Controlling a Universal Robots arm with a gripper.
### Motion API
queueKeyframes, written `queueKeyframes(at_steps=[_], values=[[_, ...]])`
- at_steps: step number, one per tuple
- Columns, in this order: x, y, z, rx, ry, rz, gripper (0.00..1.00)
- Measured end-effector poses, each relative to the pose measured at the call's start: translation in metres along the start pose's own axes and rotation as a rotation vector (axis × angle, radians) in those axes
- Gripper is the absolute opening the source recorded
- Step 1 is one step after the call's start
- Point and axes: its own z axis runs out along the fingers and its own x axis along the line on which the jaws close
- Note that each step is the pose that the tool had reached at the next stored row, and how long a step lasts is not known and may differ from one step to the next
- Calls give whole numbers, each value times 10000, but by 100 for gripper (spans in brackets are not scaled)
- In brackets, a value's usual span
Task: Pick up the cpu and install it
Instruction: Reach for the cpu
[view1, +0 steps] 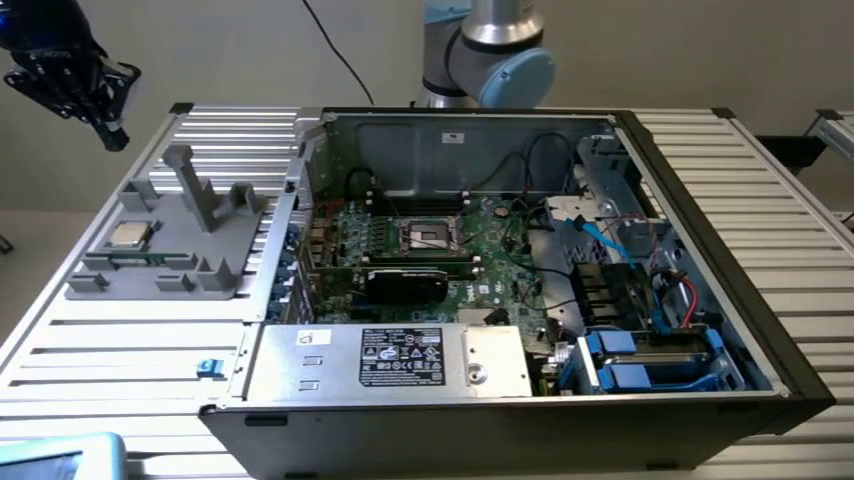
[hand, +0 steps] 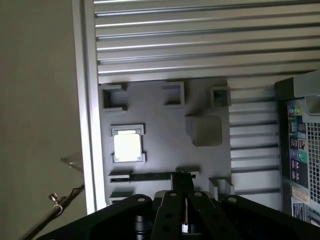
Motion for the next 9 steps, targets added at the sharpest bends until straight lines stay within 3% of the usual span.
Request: queueKeyframes(at_steps=[9], values=[[386, 52, 36, 2, 11, -4, 11]])
